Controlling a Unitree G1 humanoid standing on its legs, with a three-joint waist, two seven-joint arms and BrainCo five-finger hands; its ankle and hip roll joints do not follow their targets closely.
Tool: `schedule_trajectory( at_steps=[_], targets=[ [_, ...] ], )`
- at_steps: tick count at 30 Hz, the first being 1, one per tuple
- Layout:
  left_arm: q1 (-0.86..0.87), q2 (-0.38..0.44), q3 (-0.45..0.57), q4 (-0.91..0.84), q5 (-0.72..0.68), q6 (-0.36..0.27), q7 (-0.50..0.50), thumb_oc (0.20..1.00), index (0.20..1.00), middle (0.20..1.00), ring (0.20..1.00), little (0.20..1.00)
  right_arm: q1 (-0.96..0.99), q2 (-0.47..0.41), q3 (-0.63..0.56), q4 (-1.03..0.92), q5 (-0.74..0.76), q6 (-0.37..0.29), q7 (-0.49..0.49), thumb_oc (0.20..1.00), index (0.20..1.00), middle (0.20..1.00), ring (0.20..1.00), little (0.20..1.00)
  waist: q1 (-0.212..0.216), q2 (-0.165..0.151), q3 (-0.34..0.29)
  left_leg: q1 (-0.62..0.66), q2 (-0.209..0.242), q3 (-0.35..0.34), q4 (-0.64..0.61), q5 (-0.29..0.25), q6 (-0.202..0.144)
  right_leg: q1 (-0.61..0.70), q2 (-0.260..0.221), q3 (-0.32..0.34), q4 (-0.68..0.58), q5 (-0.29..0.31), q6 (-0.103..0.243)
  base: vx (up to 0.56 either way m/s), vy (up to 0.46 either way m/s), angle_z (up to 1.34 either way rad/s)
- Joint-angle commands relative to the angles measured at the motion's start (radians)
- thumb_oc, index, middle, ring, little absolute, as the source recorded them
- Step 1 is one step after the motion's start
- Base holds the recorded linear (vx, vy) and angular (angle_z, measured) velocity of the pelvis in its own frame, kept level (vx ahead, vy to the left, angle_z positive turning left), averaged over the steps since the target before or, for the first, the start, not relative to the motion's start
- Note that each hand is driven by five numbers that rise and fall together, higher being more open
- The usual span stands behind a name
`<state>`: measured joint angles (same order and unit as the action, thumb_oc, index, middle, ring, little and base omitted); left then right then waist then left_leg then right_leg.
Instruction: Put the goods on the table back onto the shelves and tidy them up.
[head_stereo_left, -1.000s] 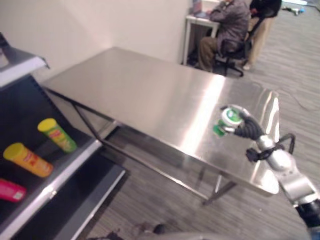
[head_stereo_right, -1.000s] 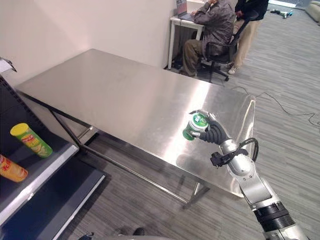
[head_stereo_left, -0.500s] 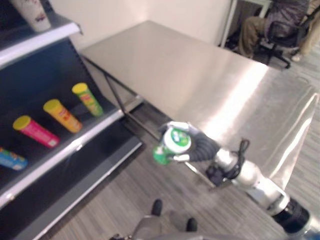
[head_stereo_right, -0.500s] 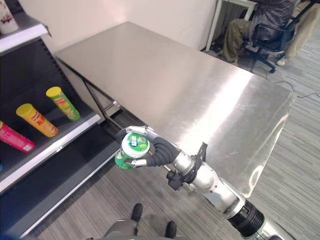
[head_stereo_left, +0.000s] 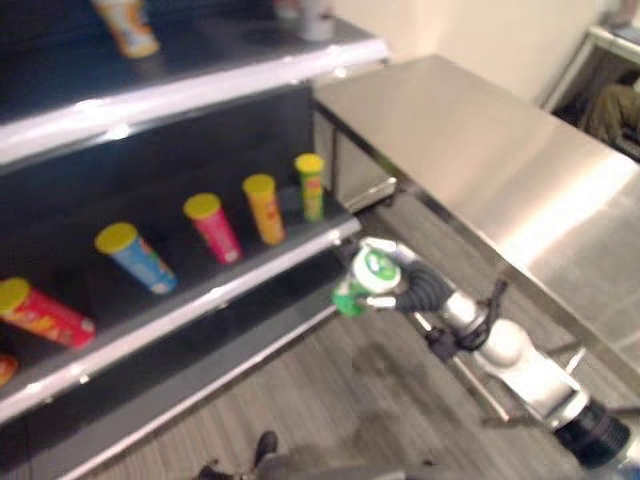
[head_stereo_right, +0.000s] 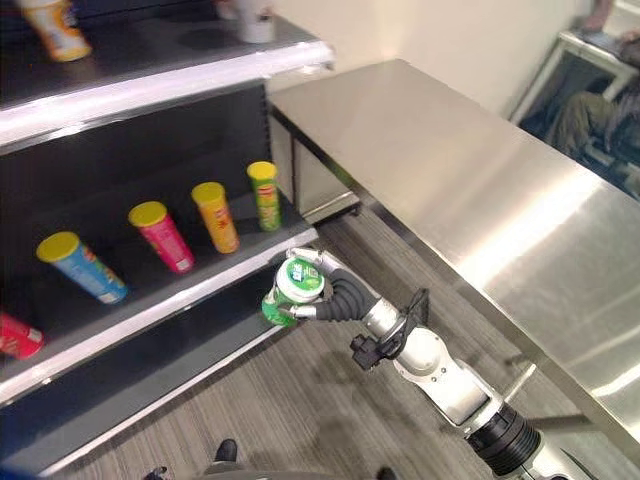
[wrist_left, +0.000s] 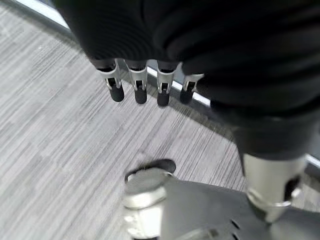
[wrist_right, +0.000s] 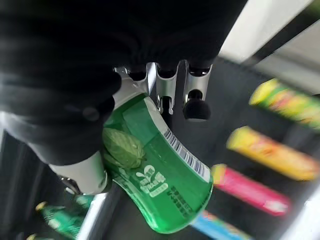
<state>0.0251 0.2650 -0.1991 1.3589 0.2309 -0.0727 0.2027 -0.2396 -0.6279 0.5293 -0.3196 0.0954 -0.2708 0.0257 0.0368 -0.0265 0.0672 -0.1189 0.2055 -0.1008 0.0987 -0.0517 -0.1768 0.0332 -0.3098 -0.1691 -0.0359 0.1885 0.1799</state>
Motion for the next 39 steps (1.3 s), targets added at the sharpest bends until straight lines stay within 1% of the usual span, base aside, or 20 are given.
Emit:
schedule_trajectory(
  at_steps=[1, 2, 3, 4, 5, 6, 9, 10, 12, 13, 16, 18, 21, 24, 31, 33, 34, 36, 37, 39],
  targets=[
    [0.021, -0.085, -0.084, 0.039, 0.066, -0.006, -0.041, 1.000, 1.000, 1.000, 1.000, 1.000, -0.030, 0.019, -0.026, 0.006, -0.091, 0.006, -0.053, 0.200, 0.200, 0.200, 0.200, 0.200, -0.022, 0.030, -0.037, 0.065, 0.094, 0.093, -0.052, -0.024, -0.020, -0.131, -0.139, 0.047, -0.051, 0.051, 0.082, -0.38, 0.734, 0.24],
    [0.024, -0.070, -0.077, 0.040, 0.052, -0.005, -0.051, 1.000, 1.000, 1.000, 1.000, 1.000, -0.036, 0.045, -0.019, 0.010, -0.090, 0.007, -0.051, 0.200, 0.200, 0.200, 0.200, 0.200, -0.014, 0.020, -0.019, 0.063, 0.069, 0.117, -0.037, -0.036, -0.004, -0.153, -0.163, 0.025, -0.051, 0.118, 0.082, -0.34, 0.477, 0.23],
    [0.030, -0.053, -0.063, 0.041, 0.034, -0.008, -0.054, 1.000, 1.000, 1.000, 1.000, 1.000, -0.032, 0.064, -0.013, 0.003, -0.078, 0.000, -0.049, 0.200, 0.200, 0.200, 0.200, 0.200, -0.011, 0.013, -0.003, 0.055, 0.045, 0.133, -0.030, -0.031, 0.012, -0.164, -0.179, -0.005, -0.051, 0.157, 0.082, -0.32, 0.454, 0.02],
    [0.028, -0.045, -0.049, 0.044, 0.014, -0.006, -0.052, 1.000, 1.000, 1.000, 1.000, 1.000, -0.020, 0.080, -0.015, -0.005, -0.081, 0.001, -0.051, 0.200, 0.200, 0.200, 0.200, 0.200, -0.014, 0.007, 0.007, 0.048, 0.024, 0.129, -0.032, -0.026, 0.026, -0.161, -0.167, -0.009, -0.051, 0.139, 0.071, -0.26, 0.450, -0.29],
    [0.020, -0.038, -0.027, 0.053, -0.014, -0.008, -0.053, 1.000, 1.000, 1.000, 1.000, 1.000, -0.010, 0.085, -0.015, -0.004, -0.099, 0.004, -0.050, 0.200, 0.200, 0.200, 0.200, 0.200, -0.018, 0.003, 0.011, 0.047, 0.005, 0.116, -0.044, -0.020, 0.040, -0.161, -0.132, 0.026, -0.046, 0.100, 0.060, -0.18, 0.449, -0.13],
    [0.017, -0.033, -0.005, 0.063, -0.038, -0.004, -0.055, 1.000, 1.000, 1.000, 1.000, 1.000, 0.002, 0.080, -0.023, -0.011, -0.101, 0.001, -0.051, 0.200, 0.200, 0.200, 0.200, 0.200, -0.023, 0.000, 0.011, 0.049, -0.019, 0.111, -0.059, -0.012, 0.057, -0.158, -0.078, 0.065, -0.038, 0.050, 0.044, -0.12, 0.425, 0.10],
    [0.025, -0.036, -0.004, 0.094, -0.022, -0.001, -0.066, 1.000, 1.000, 1.000, 1.000, 1.000, 0.052, 0.061, -0.052, -0.058, -0.082, -0.011, -0.036, 0.200, 0.200, 0.200, 0.200, 0.200, -0.038, 0.000, -0.004, 0.058, -0.082, 0.111, -0.094, 0.006, 0.103, -0.143, 0.086, 0.123, 0.011, -0.113, -0.011, -0.07, 0.378, 0.29],
    [0.025, -0.036, -0.004, 0.094, -0.022, -0.001, -0.066, 1.000, 1.000, 1.000, 1.000, 1.000, 0.053, 0.061, -0.053, -0.059, -0.081, -0.011, -0.035, 0.200, 0.200, 0.200, 0.200, 0.200, -0.038, -0.001, -0.005, 0.056, -0.083, 0.111, -0.095, 0.010, 0.103, -0.146, 0.085, 0.124, 0.012, -0.113, -0.011, -0.01, 0.255, 0.30],
    [0.028, -0.041, -0.025, 0.090, -0.005, -0.004, -0.079, 1.000, 1.000, 1.000, 1.000, 1.000, 0.086, 0.047, -0.066, -0.064, -0.075, -0.018, -0.026, 0.200, 0.200, 0.200, 0.200, 0.200, -0.046, -0.012, -0.013, 0.066, -0.128, 0.110, -0.113, 0.020, 0.127, -0.132, 0.171, 0.144, 0.036, -0.158, -0.034, 0.01, 0.310, 0.27],
    [0.022, -0.048, -0.040, 0.081, -0.003, -0.011, -0.090, 1.000, 1.000, 1.000, 1.000, 1.000, 0.106, 0.036, -0.070, -0.060, -0.080, -0.024, -0.025, 0.200, 0.200, 0.200, 0.200, 0.200, -0.052, -0.021, -0.019, 0.088, -0.167, 0.096, -0.142, 0.031, 0.142, -0.119, 0.256, 0.197, 0.052, -0.184, -0.053, 0.05, 0.328, 0.22],
    [0.007, -0.074, -0.083, 0.071, 0.014, -0.019, -0.102, 1.000, 1.000, 1.000, 1.000, 1.000, 0.138, 0.036, -0.088, -0.061, -0.093, -0.031, -0.028, 0.200, 0.200, 0.200, 0.200, 0.200, -0.068, -0.030, -0.033, 0.100, -0.213, 0.070, -0.171, 0.042, 0.157, -0.096, 0.350, 0.300, 0.060, -0.204, -0.070, 0.05, 0.194, 0.32],
    [-0.002, -0.090, -0.121, 0.065, 0.034, -0.023, -0.109, 1.000, 1.000, 1.000, 1.000, 1.000, 0.144, 0.042, -0.090, -0.067, -0.094, -0.031, -0.028, 0.200, 0.200, 0.200, 0.200, 0.200, -0.070, -0.029, -0.029, 0.111, -0.228, 0.056, -0.175, 0.044, 0.165, -0.095, 0.366, 0.310, 0.064, -0.198, -0.080, 0.05, 0.061, 0.38],
    [-0.007, -0.104, -0.148, 0.063, 0.053, -0.023, -0.107, 1.000, 1.000, 1.000, 1.000, 1.000, 0.142, 0.051, -0.087, -0.063, -0.081, -0.035, -0.032, 0.200, 0.200, 0.200, 0.200, 0.200, -0.077, -0.031, -0.028, 0.110, -0.240, 0.036, -0.174, 0.042, 0.170, -0.078, 0.360, 0.302, 0.037, -0.192, -0.085, 0.04, -0.011, 0.25],
    [0.005, -0.108, -0.148, 0.036, 0.045, -0.024, -0.106, 1.000, 1.000, 1.000, 1.000, 1.000, 0.126, 0.057, -0.076, -0.053, -0.088, -0.029, -0.044, 0.200, 0.200, 0.200, 0.200, 0.200, -0.070, -0.027, -0.031, 0.117, -0.241, 0.042, -0.150, 0.015, 0.173, -0.052, 0.354, 0.306, -0.002, -0.175, -0.084, 0.08, -0.020, 0.21],
    [0.002, -0.090, -0.119, 0.027, 0.012, -0.014, -0.084, 1.000, 1.000, 1.000, 1.000, 1.000, 0.119, 0.071, -0.116, -0.068, 0.013, -0.050, -0.074, 0.200, 0.200, 0.200, 0.200, 0.200, -0.052, -0.042, -0.018, 0.061, -0.249, 0.047, 0.069, -0.068, 0.172, -0.015, 0.349, 0.295, -0.009, -0.181, -0.099, 0.05, -0.017, 0.09],
    [-0.001, -0.087, -0.113, 0.018, -0.002, -0.016, -0.080, 1.000, 1.000, 1.000, 1.000, 1.000, 0.098, 0.071, -0.105, -0.067, 0.017, -0.051, -0.072, 0.200, 0.200, 0.200, 0.200, 0.200, -0.043, -0.049, 0.000, 0.010, -0.252, 0.052, 0.185, -0.048, 0.158, -0.003, 0.345, 0.289, -0.012, -0.180, -0.107, 0.00, 0.003, 0.05],
    [-0.005, -0.089, -0.116, 0.013, -0.002, -0.015, -0.078, 1.000, 1.000, 1.000, 1.000, 1.000, 0.084, 0.076, -0.092, -0.061, 0.026, -0.050, -0.068, 0.200, 0.200, 0.200, 0.200, 0.200, -0.040, -0.051, 0.012, -0.037, -0.248, 0.052, 0.271, -0.031, 0.147, 0.005, 0.342, 0.285, -0.016, -0.179, -0.111, 0.01, 0.018, 0.17],
    [-0.006, -0.086, -0.117, 0.005, -0.010, -0.014, -0.068, 1.000, 1.000, 1.000, 1.000, 1.000, 0.074, 0.075, -0.067, -0.055, 0.031, -0.048, -0.061, 0.200, 0.200, 0.200, 0.200, 0.200, -0.033, -0.052, 0.021, -0.087, -0.224, 0.059, 0.336, 0.017, 0.137, 0.017, 0.336, 0.277, -0.024, -0.184, -0.115, 0.06, 0.053, 0.29],
    [-0.007, -0.084, -0.112, 0.005, -0.015, -0.013, -0.063, 1.000, 1.000, 1.000, 1.000, 1.000, 0.074, 0.076, -0.060, -0.054, 0.030, -0.046, -0.059, 0.200, 0.200, 0.200, 0.200, 0.200, -0.033, -0.052, 0.020, -0.099, -0.208, 0.071, 0.332, 0.022, 0.137, 0.022, 0.331, 0.271, -0.027, -0.187, -0.114, 0.11, 0.087, 0.41],
    [-0.003, -0.079, -0.089, 0.018, -0.034, -0.008, -0.062, 1.000, 1.000, 1.000, 1.000, 1.000, 0.070, 0.078, -0.043, -0.058, 0.034, -0.042, -0.049, 0.200, 0.200, 0.200, 0.200, 0.200, -0.027, -0.057, 0.013, -0.099, -0.158, 0.111, 0.237, -0.005, 0.145, 0.024, 0.310, 0.253, -0.028, -0.201, -0.105, 0.14, 0.122, 0.37]
  ],
)
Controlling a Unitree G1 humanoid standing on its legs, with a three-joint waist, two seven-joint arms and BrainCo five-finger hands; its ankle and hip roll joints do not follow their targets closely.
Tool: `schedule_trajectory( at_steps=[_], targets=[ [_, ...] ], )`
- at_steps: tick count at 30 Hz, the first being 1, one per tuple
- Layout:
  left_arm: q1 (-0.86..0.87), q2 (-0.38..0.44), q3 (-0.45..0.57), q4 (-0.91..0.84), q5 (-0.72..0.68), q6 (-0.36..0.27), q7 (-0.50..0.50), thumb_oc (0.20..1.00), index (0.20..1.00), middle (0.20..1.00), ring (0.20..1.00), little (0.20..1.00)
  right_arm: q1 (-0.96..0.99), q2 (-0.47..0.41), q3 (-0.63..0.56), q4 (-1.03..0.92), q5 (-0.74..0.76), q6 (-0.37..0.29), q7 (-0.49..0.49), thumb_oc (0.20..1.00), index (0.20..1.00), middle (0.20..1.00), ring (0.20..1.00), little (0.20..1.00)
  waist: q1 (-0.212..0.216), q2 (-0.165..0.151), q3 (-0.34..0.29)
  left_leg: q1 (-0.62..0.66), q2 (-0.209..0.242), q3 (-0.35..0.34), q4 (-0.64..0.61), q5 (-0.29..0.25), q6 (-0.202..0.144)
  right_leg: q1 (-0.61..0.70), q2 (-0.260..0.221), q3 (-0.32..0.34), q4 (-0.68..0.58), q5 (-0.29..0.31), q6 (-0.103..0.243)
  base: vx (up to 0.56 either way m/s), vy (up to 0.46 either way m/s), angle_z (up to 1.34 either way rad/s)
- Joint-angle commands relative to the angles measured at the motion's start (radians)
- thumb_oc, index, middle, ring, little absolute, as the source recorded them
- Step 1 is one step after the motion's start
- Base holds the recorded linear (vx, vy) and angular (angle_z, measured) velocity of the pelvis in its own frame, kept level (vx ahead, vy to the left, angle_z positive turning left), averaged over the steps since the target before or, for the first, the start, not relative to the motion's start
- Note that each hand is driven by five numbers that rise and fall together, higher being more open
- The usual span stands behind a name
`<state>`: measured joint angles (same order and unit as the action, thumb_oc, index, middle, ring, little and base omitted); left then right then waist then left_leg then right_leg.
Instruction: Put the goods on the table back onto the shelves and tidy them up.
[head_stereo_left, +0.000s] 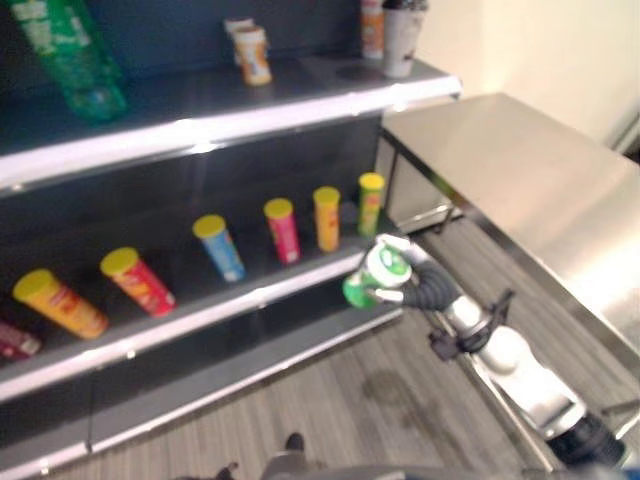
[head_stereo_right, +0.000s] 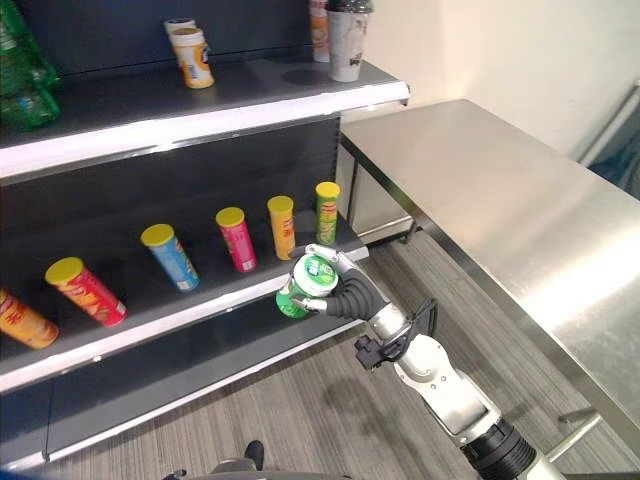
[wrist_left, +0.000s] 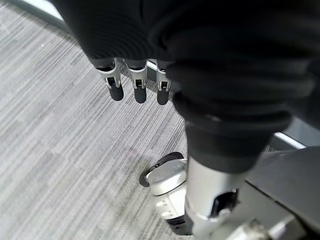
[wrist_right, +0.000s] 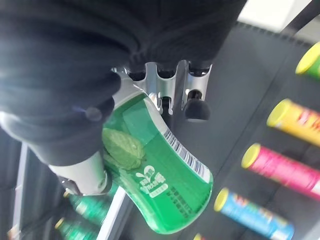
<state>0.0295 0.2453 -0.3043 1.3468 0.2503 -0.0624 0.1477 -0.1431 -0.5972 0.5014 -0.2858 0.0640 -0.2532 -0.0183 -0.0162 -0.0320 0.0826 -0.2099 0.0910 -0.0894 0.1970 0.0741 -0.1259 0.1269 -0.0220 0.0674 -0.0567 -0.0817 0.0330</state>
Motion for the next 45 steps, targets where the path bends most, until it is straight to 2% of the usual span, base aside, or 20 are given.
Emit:
schedule_trajectory(
  at_steps=[1, 3, 4, 5, 6, 11, 13, 17, 19, 21, 24, 25, 26, 27, 28, 29, 32, 33, 42, 45],
  targets=[
    [-0.002, -0.059, 0.028, 0.038, -0.063, -0.016, -0.008, 1.000, 1.000, 1.000, 1.000, 1.000, -0.033, 0.048, -0.009, -0.093, 0.066, -0.057, -0.003, 0.200, 0.200, 0.200, 0.200, 0.200, 0.030, -0.053, -0.007, 0.007, -0.029, 0.110, 0.069, -0.130, 0.095, -0.071, 0.012, 0.011, -0.005, 0.063, 0.046, 0.15, 0.182, 0.11],
    [0.004, -0.059, 0.041, 0.051, -0.074, -0.014, -0.006, 1.000, 1.000, 1.000, 1.000, 1.000, -0.040, 0.049, -0.002, -0.093, 0.065, -0.054, -0.003, 0.200, 0.200, 0.200, 0.200, 0.200, 0.034, -0.051, -0.011, 0.006, -0.012, 0.108, -0.003, -0.105, 0.086, -0.071, 0.005, 0.002, -0.006, 0.055, 0.050, 0.11, 0.146, -0.10],
    [0.007, -0.059, 0.053, 0.061, -0.087, -0.011, -0.004, 1.000, 1.000, 1.000, 1.000, 1.000, -0.049, 0.049, 0.004, -0.090, 0.060, -0.053, -0.005, 0.200, 0.200, 0.200, 0.200, 0.200, 0.043, -0.044, -0.013, -0.012, 0.008, 0.100, -0.058, -0.064, 0.072, -0.065, 0.000, -0.003, -0.006, 0.044, 0.053, 0.17, 0.227, -0.02],
    [0.004, -0.057, 0.074, 0.069, -0.106, -0.009, 0.005, 1.000, 1.000, 1.000, 1.000, 1.000, -0.067, 0.054, 0.016, -0.074, 0.051, -0.052, -0.014, 0.200, 0.200, 0.200, 0.200, 0.200, 0.055, -0.037, -0.015, -0.032, 0.030, 0.089, -0.184, -0.012, 0.051, -0.048, -0.016, -0.009, -0.004, 0.014, 0.060, 0.23, 0.327, 0.10],
    [0.002, -0.058, 0.080, 0.072, -0.113, -0.010, 0.013, 1.000, 1.000, 1.000, 1.000, 1.000, -0.072, 0.058, 0.020, -0.069, 0.046, -0.049, -0.020, 0.200, 0.200, 0.200, 0.200, 0.200, 0.063, -0.032, -0.015, -0.049, 0.042, 0.079, -0.222, 0.000, 0.041, -0.036, -0.023, -0.003, -0.003, 0.000, 0.063, 0.25, 0.329, 0.24],
    [0.007, -0.058, 0.088, 0.078, -0.098, -0.010, 0.013, 1.000, 1.000, 1.000, 1.000, 1.000, -0.050, 0.063, 0.022, -0.074, 0.029, -0.039, -0.011, 0.200, 0.200, 0.200, 0.200, 0.200, 0.067, -0.009, -0.043, -0.010, 0.063, 0.084, -0.261, 0.053, 0.017, -0.002, -0.064, 0.005, 0.006, -0.011, 0.090, 0.18, 0.288, 0.00],
    [-0.006, -0.050, 0.060, 0.084, -0.049, -0.007, 0.017, 1.000, 1.000, 1.000, 1.000, 1.000, -0.051, 0.078, 0.035, -0.068, 0.002, -0.027, 0.003, 0.200, 0.200, 0.200, 0.200, 0.200, 0.060, -0.012, -0.064, 0.019, 0.036, 0.110, -0.238, 0.038, 0.031, -0.017, -0.118, 0.020, 0.026, 0.013, 0.118, 0.21, 0.416, -0.13],
    [-0.024, -0.042, 0.016, 0.062, -0.007, -0.009, 0.015, 1.000, 1.000, 1.000, 1.000, 1.000, -0.075, 0.098, 0.050, -0.060, -0.024, -0.023, -0.001, 0.200, 0.200, 0.200, 0.200, 0.200, 0.056, -0.016, -0.069, 0.055, 0.006, 0.146, -0.239, 0.009, 0.062, -0.063, -0.167, 0.044, 0.094, 0.034, 0.140, 0.08, 0.271, -0.25],
    [-0.043, -0.033, 0.003, 0.060, -0.002, -0.004, 0.010, 1.000, 1.000, 1.000, 1.000, 1.000, -0.103, 0.127, 0.066, -0.047, -0.034, -0.013, 0.001, 0.200, 0.200, 0.200, 0.200, 0.200, 0.039, -0.008, -0.039, 0.097, -0.026, 0.163, -0.249, -0.005, 0.097, -0.134, -0.184, 0.075, 0.254, 0.124, 0.128, 0.04, 0.355, -0.29],
    [-0.049, -0.027, 0.002, 0.067, -0.002, -0.001, 0.011, 1.000, 1.000, 1.000, 1.000, 1.000, -0.107, 0.145, 0.079, -0.048, -0.027, -0.021, 0.003, 0.200, 0.200, 0.200, 0.200, 0.200, 0.027, 0.000, -0.023, 0.123, -0.023, 0.164, -0.262, -0.012, 0.097, -0.170, -0.183, 0.068, 0.287, 0.162, 0.114, 0.07, 0.189, -0.09],
    [-0.046, -0.027, -0.002, 0.074, 0.003, -0.007, -0.004, 1.000, 1.000, 1.000, 1.000, 1.000, -0.087, 0.142, 0.082, -0.079, 0.002, -0.029, 0.015, 0.200, 0.200, 0.200, 0.200, 0.200, 0.009, 0.002, -0.035, 0.142, -0.027, 0.162, -0.284, -0.026, 0.096, -0.204, -0.130, 0.029, 0.198, 0.120, 0.108, 0.13, 0.067, -0.12],
    [-0.046, -0.027, -0.002, 0.074, 0.003, -0.008, -0.004, 1.000, 1.000, 1.000, 1.000, 1.000, -0.086, 0.141, 0.082, -0.080, 0.002, -0.029, 0.016, 0.200, 0.200, 0.200, 0.200, 0.200, 0.008, 0.004, -0.036, 0.142, -0.026, 0.160, -0.284, -0.028, 0.096, -0.202, -0.130, 0.027, 0.197, 0.119, 0.108, 0.16, 0.030, -0.13],
    [-0.045, -0.029, -0.014, 0.073, 0.012, -0.014, -0.011, 1.000, 1.000, 1.000, 1.000, 1.000, -0.097, 0.130, 0.083, -0.080, 0.014, -0.033, 0.014, 0.200, 0.200, 0.200, 0.200, 0.200, -0.005, -0.003, -0.036, 0.150, -0.041, 0.159, -0.284, -0.047, 0.098, -0.243, -0.069, 0.014, 0.096, 0.125, 0.115, 0.14, 0.023, -0.06],
    [-0.045, -0.030, -0.024, 0.075, 0.017, -0.014, -0.017, 1.000, 1.000, 1.000, 1.000, 1.000, -0.100, 0.125, 0.088, -0.077, 0.012, -0.034, 0.016, 0.200, 0.200, 0.200, 0.200, 0.200, -0.013, -0.007, -0.032, 0.158, -0.051, 0.156, -0.284, -0.055, 0.101, -0.270, -0.042, 0.015, 0.065, 0.139, 0.120, 0.14, 0.025, -0.01],
    [-0.045, -0.031, -0.024, 0.075, 0.017, -0.014, -0.017, 1.000, 1.000, 1.000, 1.000, 1.000, -0.100, 0.125, 0.089, -0.077, 0.012, -0.034, 0.016, 0.200, 0.200, 0.200, 0.200, 0.200, -0.014, -0.005, -0.032, 0.159, -0.050, 0.154, -0.284, -0.058, 0.101, -0.267, -0.041, 0.013, 0.063, 0.139, 0.120, 0.19, -0.061, 0.06],
    [-0.053, -0.032, -0.023, 0.081, 0.034, -0.017, -0.019, 1.000, 1.000, 1.000, 1.000, 1.000, -0.082, 0.108, 0.085, -0.092, -0.005, -0.034, 0.022, 0.200, 0.200, 0.200, 0.200, 0.200, -0.023, -0.024, -0.032, 0.187, -0.070, 0.135, -0.284, -0.069, 0.102, -0.226, -0.017, 0.054, 0.017, 0.143, 0.119, 0.19, -0.117, 0.22],
    [-0.057, -0.038, -0.006, 0.076, 0.010, -0.013, -0.010, 1.000, 1.000, 1.000, 1.000, 1.000, -0.081, 0.092, 0.080, -0.094, -0.011, -0.039, 0.014, 0.200, 0.200, 0.200, 0.200, 0.200, -0.016, -0.032, -0.037, 0.197, -0.063, 0.124, -0.284, -0.076, 0.095, -0.212, -0.017, 0.052, -0.003, 0.153, 0.111, 0.17, -0.150, 0.63],
    [-0.043, -0.060, -0.021, 0.063, 0.026, -0.019, -0.010, 1.000, 1.000, 1.000, 1.000, 1.000, -0.067, 0.061, 0.052, -0.098, -0.036, -0.040, -0.003, 0.200, 0.200, 0.200, 0.200, 0.200, -0.018, -0.037, -0.055, 0.209, -0.045, 0.113, -0.284, -0.084, 0.087, -0.187, -0.012, 0.034, -0.026, 0.148, 0.106, 0.14, -0.116, 0.56],
    [-0.025, -0.065, -0.010, 0.074, 0.032, -0.010, -0.012, 1.000, 1.000, 1.000, 1.000, 1.000, -0.015, 0.016, -0.038, -0.152, -0.047, -0.054, -0.037, 0.200, 0.200, 0.200, 0.200, 0.200, -0.025, -0.038, -0.089, 0.236, -0.007, 0.111, -0.284, -0.092, 0.069, -0.151, 0.008, 0.018, -0.031, 0.125, 0.100, 0.09, -0.063, 0.08],
    [-0.003, -0.058, -0.004, 0.075, 0.042, -0.010, -0.020, 1.000, 1.000, 1.000, 1.000, 1.000, -0.030, -0.016, -0.107, -0.213, 0.026, -0.080, -0.048, 0.200, 0.200, 0.200, 0.200, 0.200, -0.022, -0.042, -0.105, 0.250, 0.002, 0.117, -0.284, -0.097, 0.064, -0.136, 0.013, 0.022, -0.031, 0.112, 0.097, 0.06, -0.017, 0.04]
  ],
)
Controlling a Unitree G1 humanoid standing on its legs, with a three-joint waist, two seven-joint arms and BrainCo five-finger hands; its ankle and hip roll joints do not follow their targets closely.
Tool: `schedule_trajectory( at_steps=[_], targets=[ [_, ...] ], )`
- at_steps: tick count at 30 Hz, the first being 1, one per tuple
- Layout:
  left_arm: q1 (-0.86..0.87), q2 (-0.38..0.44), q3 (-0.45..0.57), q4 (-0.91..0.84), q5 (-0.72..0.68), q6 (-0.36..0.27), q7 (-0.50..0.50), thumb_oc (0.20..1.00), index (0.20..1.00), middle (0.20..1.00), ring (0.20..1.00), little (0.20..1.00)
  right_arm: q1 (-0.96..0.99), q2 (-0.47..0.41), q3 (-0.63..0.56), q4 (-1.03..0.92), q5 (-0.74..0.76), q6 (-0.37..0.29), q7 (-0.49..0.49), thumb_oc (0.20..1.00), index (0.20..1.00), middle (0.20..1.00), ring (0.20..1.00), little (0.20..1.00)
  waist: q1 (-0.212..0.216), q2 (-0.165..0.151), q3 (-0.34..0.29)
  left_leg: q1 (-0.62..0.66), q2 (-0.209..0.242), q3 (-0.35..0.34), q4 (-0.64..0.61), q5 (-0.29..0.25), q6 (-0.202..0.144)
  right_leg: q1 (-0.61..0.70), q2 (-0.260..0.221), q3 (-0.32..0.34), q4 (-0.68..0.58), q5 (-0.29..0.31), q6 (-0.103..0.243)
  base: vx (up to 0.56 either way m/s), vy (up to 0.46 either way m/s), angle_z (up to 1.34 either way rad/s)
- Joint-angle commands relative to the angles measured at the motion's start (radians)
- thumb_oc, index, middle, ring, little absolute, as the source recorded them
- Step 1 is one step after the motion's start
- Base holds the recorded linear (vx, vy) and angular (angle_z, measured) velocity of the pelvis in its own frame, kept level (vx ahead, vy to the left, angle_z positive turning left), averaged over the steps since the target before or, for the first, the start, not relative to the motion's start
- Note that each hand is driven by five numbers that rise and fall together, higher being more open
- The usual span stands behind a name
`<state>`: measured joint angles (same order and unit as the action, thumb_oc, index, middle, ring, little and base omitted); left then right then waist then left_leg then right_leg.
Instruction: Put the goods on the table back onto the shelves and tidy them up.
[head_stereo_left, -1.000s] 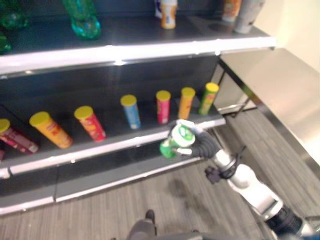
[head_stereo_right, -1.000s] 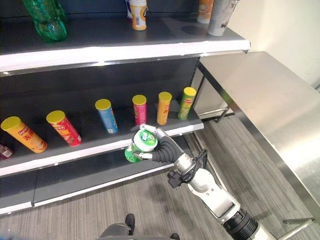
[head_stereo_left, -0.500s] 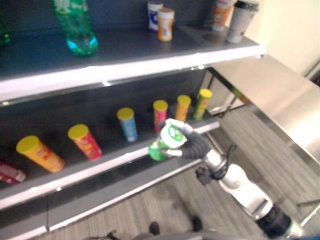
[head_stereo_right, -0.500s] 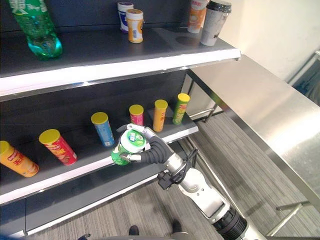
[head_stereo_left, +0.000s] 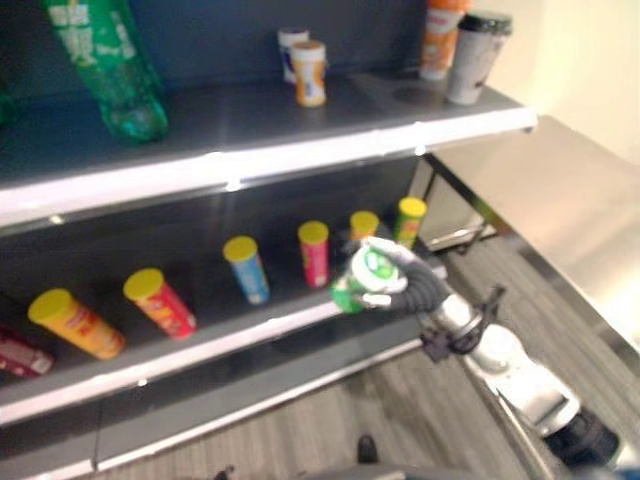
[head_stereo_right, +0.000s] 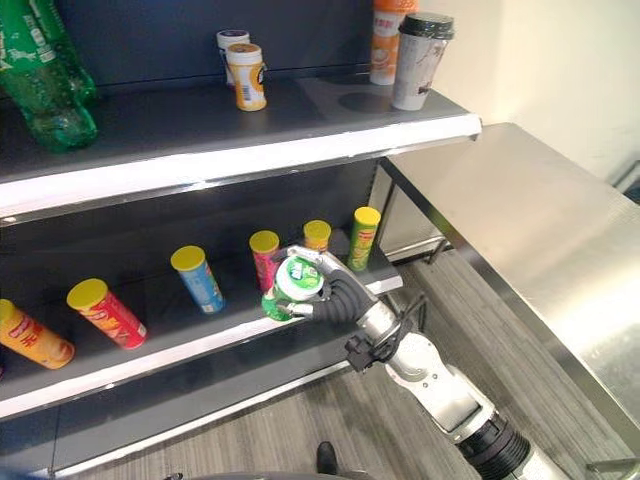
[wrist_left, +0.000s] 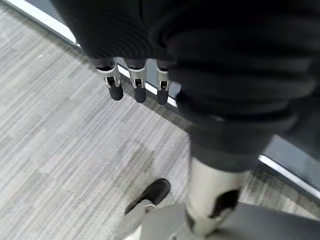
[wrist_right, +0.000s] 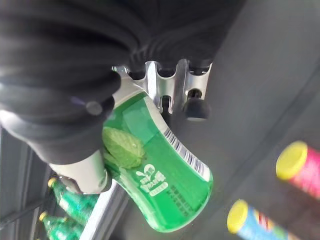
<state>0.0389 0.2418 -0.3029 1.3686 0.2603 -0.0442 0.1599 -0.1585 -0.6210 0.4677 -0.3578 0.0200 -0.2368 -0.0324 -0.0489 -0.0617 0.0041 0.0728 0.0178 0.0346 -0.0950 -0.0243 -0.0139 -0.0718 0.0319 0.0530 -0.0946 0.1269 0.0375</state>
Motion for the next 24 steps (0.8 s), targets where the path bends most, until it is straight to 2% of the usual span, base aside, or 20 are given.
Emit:
schedule_trajectory(
  at_steps=[1, 7, 13, 15, 18, 19, 21, 24],
  targets=[
    [-0.013, -0.054, -0.006, 0.053, 0.032, -0.028, -0.032, 1.000, 1.000, 1.000, 1.000, 1.000, -0.013, 0.007, -0.075, -0.143, 0.071, -0.096, -0.033, 0.200, 0.200, 0.200, 0.200, 0.200, 0.011, -0.012, -0.026, -0.032, 0.076, -0.007, 0.008, 0.001, -0.048, 0.063, -0.041, 0.037, 0.007, -0.096, 0.093, 0.05, -0.010, 0.05],
    [0.000, -0.047, -0.015, 0.042, 0.028, -0.022, -0.039, 1.000, 1.000, 1.000, 1.000, 1.000, -0.223, -0.082, -0.140, -0.197, 0.155, -0.112, -0.070, 0.200, 0.200, 0.200, 0.200, 0.200, 0.032, -0.020, -0.044, -0.018, 0.082, 0.002, 0.008, -0.006, -0.053, 0.082, -0.044, 0.040, 0.007, -0.105, 0.092, 0.03, -0.001, 0.00],
    [0.006, -0.042, -0.030, 0.040, 0.017, -0.011, -0.047, 1.000, 1.000, 1.000, 1.000, 1.000, -0.450, -0.103, -0.045, -0.094, 0.202, -0.064, -0.071, 0.200, 0.200, 0.200, 0.200, 0.200, 0.056, -0.028, -0.054, -0.016, 0.079, 0.002, 0.008, -0.007, -0.056, 0.090, -0.046, 0.039, 0.007, -0.112, 0.089, 0.00, 0.000, 0.00],
    [0.007, -0.041, -0.045, 0.039, 0.006, -0.005, -0.054, 1.000, 1.000, 1.000, 1.000, 1.000, -0.595, -0.102, 0.041, 0.050, 0.205, -0.015, -0.076, 0.200, 0.200, 0.200, 0.200, 0.200, 0.074, -0.034, -0.055, -0.019, 0.075, -0.004, 0.008, -0.005, -0.059, 0.092, -0.048, 0.035, 0.007, -0.117, 0.087, 0.00, 0.019, 0.00],
    [0.006, -0.036, -0.053, 0.042, -0.003, -0.003, -0.056, 1.000, 1.000, 1.000, 1.000, 1.000, -0.696, -0.104, 0.089, 0.163, 0.212, 0.013, -0.084, 0.200, 0.200, 0.200, 0.200, 0.200, 0.084, -0.036, -0.054, -0.023, 0.072, -0.010, 0.008, -0.004, -0.060, 0.093, -0.049, 0.033, 0.007, -0.119, 0.087, 0.00, 0.020, 0.03],
    [0.006, -0.028, -0.064, 0.046, -0.009, -0.001, -0.060, 1.000, 1.000, 1.000, 1.000, 1.000, -0.789, -0.108, 0.129, 0.276, 0.228, 0.037, -0.083, 0.200, 0.200, 0.200, 0.200, 0.200, 0.095, -0.040, -0.054, -0.027, 0.069, -0.017, 0.008, -0.002, -0.061, 0.094, -0.050, 0.029, 0.007, -0.122, 0.087, 0.00, 0.024, 0.08],
    [0.009, -0.021, -0.074, 0.052, -0.015, 0.000, -0.067, 1.000, 1.000, 1.000, 1.000, 1.000, -0.873, -0.101, 0.170, 0.370, 0.238, 0.058, -0.084, 0.200, 0.200, 0.200, 0.200, 0.200, 0.103, -0.043, -0.054, -0.031, 0.067, -0.022, 0.008, 0.000, -0.062, 0.094, -0.050, 0.028, 0.007, -0.124, 0.085, 0.00, 0.026, 0.15],
    [0.004, -0.015, -0.086, 0.061, -0.026, -0.001, -0.072, 1.000, 1.000, 1.000, 1.000, 1.000, -1.000, -0.056, 0.229, 0.553, 0.239, 0.084, -0.083, 0.200, 0.200, 0.200, 0.200, 0.200, 0.115, -0.047, -0.053, -0.037, 0.063, -0.030, 0.008, 0.002, -0.063, 0.092, -0.051, 0.026, 0.007, -0.124, 0.085, 0.00, 0.015, 0.08]
  ],
)
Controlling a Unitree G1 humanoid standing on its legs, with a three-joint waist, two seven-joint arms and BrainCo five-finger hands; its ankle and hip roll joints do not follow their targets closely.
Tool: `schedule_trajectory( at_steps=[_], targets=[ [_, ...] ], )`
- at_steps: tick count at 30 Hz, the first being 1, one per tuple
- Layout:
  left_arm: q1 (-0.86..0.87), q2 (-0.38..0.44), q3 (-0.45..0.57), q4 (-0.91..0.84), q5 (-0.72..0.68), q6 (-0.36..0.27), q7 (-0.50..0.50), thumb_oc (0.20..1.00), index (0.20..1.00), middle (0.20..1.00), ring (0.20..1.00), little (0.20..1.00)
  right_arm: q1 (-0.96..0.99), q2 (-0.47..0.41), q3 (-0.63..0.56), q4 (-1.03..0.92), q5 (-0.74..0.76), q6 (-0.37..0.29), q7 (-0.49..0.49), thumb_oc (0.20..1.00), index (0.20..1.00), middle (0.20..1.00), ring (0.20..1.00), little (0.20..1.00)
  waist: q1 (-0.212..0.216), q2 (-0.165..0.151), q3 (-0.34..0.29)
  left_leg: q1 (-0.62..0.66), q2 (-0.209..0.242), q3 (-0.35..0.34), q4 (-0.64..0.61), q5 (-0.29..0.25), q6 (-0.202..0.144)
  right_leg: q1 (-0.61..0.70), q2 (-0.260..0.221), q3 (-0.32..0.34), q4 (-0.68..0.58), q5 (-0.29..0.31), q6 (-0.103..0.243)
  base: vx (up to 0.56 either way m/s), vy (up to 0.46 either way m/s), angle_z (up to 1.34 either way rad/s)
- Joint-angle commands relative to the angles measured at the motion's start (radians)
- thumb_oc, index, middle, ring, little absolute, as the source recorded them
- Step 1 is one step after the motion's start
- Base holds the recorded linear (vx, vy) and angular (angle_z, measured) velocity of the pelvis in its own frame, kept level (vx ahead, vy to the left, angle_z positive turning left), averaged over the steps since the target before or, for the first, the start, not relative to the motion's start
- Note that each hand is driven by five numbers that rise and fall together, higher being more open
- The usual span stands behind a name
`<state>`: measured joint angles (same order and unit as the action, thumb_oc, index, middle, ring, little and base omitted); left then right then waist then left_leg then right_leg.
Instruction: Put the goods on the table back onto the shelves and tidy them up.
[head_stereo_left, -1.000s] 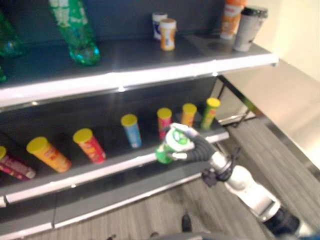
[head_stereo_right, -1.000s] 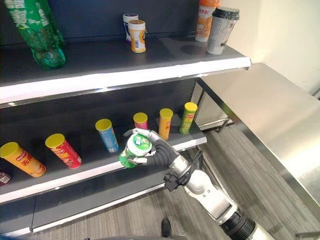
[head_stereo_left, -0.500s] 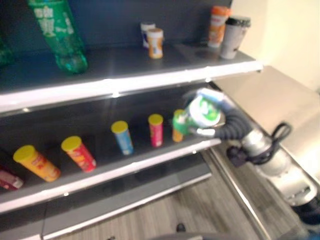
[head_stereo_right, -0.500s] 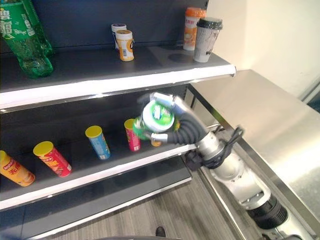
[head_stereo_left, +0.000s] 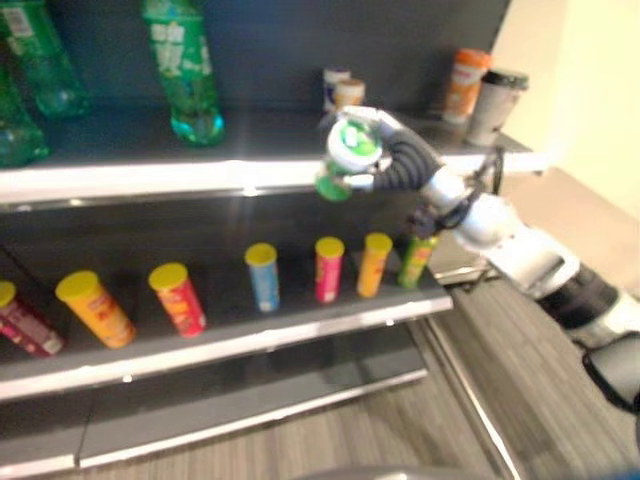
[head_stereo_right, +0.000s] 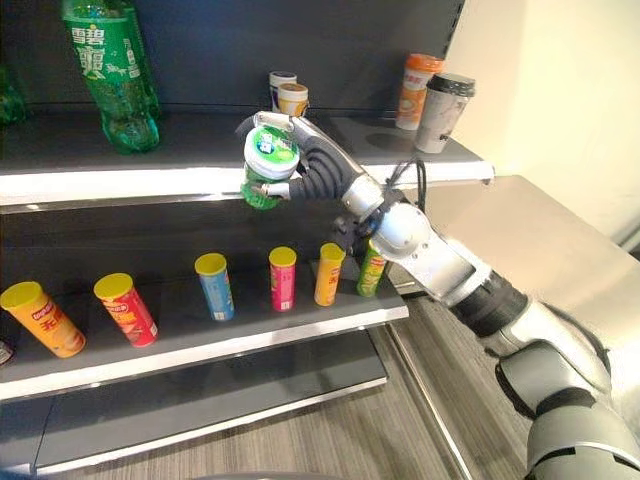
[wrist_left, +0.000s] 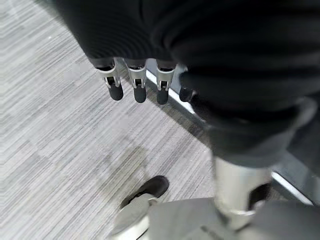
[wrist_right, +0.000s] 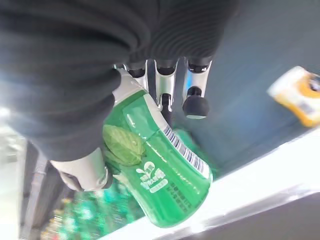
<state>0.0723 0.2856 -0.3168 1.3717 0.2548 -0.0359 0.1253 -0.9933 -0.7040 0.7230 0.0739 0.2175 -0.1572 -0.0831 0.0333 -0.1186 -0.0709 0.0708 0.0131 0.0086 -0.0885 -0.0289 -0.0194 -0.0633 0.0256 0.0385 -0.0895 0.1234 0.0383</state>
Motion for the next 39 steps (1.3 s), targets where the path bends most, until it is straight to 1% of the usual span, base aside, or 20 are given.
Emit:
schedule_trajectory(
  at_steps=[1, 3, 6, 8, 12, 22, 23, 25, 28, 33, 36, 39],
  targets=[
    [-0.027, -0.056, -0.079, 0.059, -0.025, -0.011, -0.037, 1.000, 1.000, 1.000, 1.000, 1.000, -0.186, 0.050, -0.018, 0.178, 0.053, 0.011, -0.030, 0.200, 0.200, 0.200, 0.200, 0.200, 0.038, 0.008, 0.023, -0.037, 0.066, -0.006, 0.001, 0.007, -0.057, 0.083, -0.045, 0.040, 0.002, -0.120, 0.084, -0.01, 0.023, 0.03],
    [-0.036, -0.055, -0.091, 0.063, -0.031, -0.012, -0.041, 1.000, 1.000, 1.000, 1.000, 1.000, -0.255, 0.086, 0.012, 0.290, 0.050, 0.024, -0.032, 0.200, 0.200, 0.200, 0.200, 0.200, 0.041, 0.004, 0.021, -0.039, 0.063, -0.010, 0.001, 0.008, -0.057, 0.083, -0.044, 0.038, 0.002, -0.120, 0.084, 0.00, 0.000, 0.00],
    [-0.043, -0.055, -0.106, 0.068, -0.045, -0.014, -0.043, 1.000, 1.000, 1.000, 1.000, 1.000, -0.320, 0.136, 0.022, 0.420, 0.055, 0.039, -0.037, 0.200, 0.200, 0.200, 0.200, 0.200, 0.044, 0.000, 0.019, -0.040, 0.061, -0.013, 0.001, 0.007, -0.056, 0.083, -0.045, 0.040, 0.002, -0.118, 0.084, 0.00, 0.000, 0.00],
    [-0.047, -0.057, -0.118, 0.070, -0.053, -0.013, -0.043, 1.000, 1.000, 1.000, 1.000, 1.000, -0.362, 0.163, 0.029, 0.487, 0.046, 0.051, -0.039, 0.200, 0.200, 0.200, 0.200, 0.200, 0.043, -0.004, 0.018, -0.040, 0.060, -0.016, 0.001, 0.005, -0.055, 0.082, -0.046, 0.045, 0.002, -0.116, 0.084, 0.00, 0.000, 0.00],
    [-0.051, -0.061, -0.129, 0.071, -0.059, -0.013, -0.046, 1.000, 1.000, 1.000, 1.000, 1.000, -0.395, 0.181, 0.029, 0.556, 0.032, 0.060, -0.040, 0.200, 0.200, 0.200, 0.200, 0.200, 0.040, -0.005, 0.015, -0.039, 0.058, -0.015, 0.001, 0.002, -0.053, 0.082, -0.047, 0.048, 0.002, -0.115, 0.084, 0.00, 0.000, 0.00],
    [-0.054, -0.072, -0.145, 0.066, -0.058, -0.015, -0.053, 1.000, 1.000, 1.000, 1.000, 1.000, -0.414, 0.187, 0.044, 0.622, 0.012, 0.077, -0.020, 0.200, 0.200, 0.200, 0.200, 0.200, 0.032, -0.007, 0.016, -0.035, 0.056, -0.009, 0.001, -0.003, -0.049, 0.082, -0.046, 0.057, 0.002, -0.114, 0.085, 0.00, 0.000, 0.00],
    [-0.066, -0.073, -0.157, 0.060, -0.062, -0.014, -0.040, 1.000, 1.000, 1.000, 1.000, 1.000, -0.402, 0.195, 0.049, 0.599, 0.017, 0.070, -0.015, 0.200, 0.200, 0.200, 0.200, 0.200, 0.027, -0.006, 0.017, -0.034, 0.056, -0.007, 0.001, -0.004, -0.048, 0.080, -0.046, 0.061, 0.002, -0.113, 0.086, 0.00, 0.000, 0.00],
    [-0.067, -0.080, -0.162, 0.060, -0.063, -0.022, -0.044, 1.000, 1.000, 1.000, 1.000, 1.000, -0.404, 0.211, 0.049, 0.609, 0.014, 0.077, -0.020, 0.200, 0.200, 0.200, 0.200, 0.200, 0.021, -0.004, 0.018, -0.033, 0.056, -0.001, 0.001, -0.006, -0.049, 0.079, -0.046, 0.066, 0.002, -0.115, 0.085, 0.00, 0.013, -0.02],
    [-0.066, -0.088, -0.164, 0.060, -0.074, -0.022, -0.056, 1.000, 1.000, 1.000, 1.000, 1.000, -0.406, 0.203, 0.062, 0.613, 0.007, 0.085, -0.009, 0.200, 0.200, 0.200, 0.200, 0.200, 0.015, -0.003, 0.018, -0.034, 0.056, 0.004, 0.001, -0.007, -0.049, 0.076, -0.045, 0.067, 0.002, -0.114, 0.085, 0.00, 0.022, -0.06],
    [-0.059, -0.093, -0.163, 0.064, -0.092, -0.023, -0.065, 1.000, 1.000, 1.000, 1.000, 1.000, -0.424, 0.196, 0.084, 0.734, -0.036, 0.101, 0.005, 0.200, 0.200, 0.200, 0.200, 0.200, 0.012, -0.005, 0.015, -0.037, 0.057, 0.007, 0.001, -0.008, -0.048, 0.072, -0.046, 0.070, 0.002, -0.111, 0.086, 0.00, 0.015, -0.09],
    [-0.057, -0.089, -0.165, 0.066, -0.098, -0.027, -0.064, 1.000, 1.000, 1.000, 1.000, 1.000, -0.437, 0.206, 0.086, 0.826, -0.056, 0.111, 0.004, 0.200, 0.200, 0.200, 0.200, 0.200, 0.014, -0.007, 0.016, -0.038, 0.058, 0.003, 0.001, -0.007, -0.047, 0.071, -0.046, 0.070, 0.002, -0.109, 0.086, 0.00, 0.000, 0.00],
    [-0.056, -0.088, -0.169, 0.066, -0.099, -0.028, -0.065, 1.000, 1.000, 1.000, 1.000, 1.000, -0.446, 0.216, 0.086, 0.876, -0.068, 0.114, 0.002, 0.200, 0.200, 0.200, 0.200, 0.200, 0.015, -0.008, 0.015, -0.038, 0.059, 0.001, 0.001, -0.008, -0.047, 0.070, -0.047, 0.069, 0.002, -0.107, 0.085, 0.00, 0.000, 0.00]
  ],
)
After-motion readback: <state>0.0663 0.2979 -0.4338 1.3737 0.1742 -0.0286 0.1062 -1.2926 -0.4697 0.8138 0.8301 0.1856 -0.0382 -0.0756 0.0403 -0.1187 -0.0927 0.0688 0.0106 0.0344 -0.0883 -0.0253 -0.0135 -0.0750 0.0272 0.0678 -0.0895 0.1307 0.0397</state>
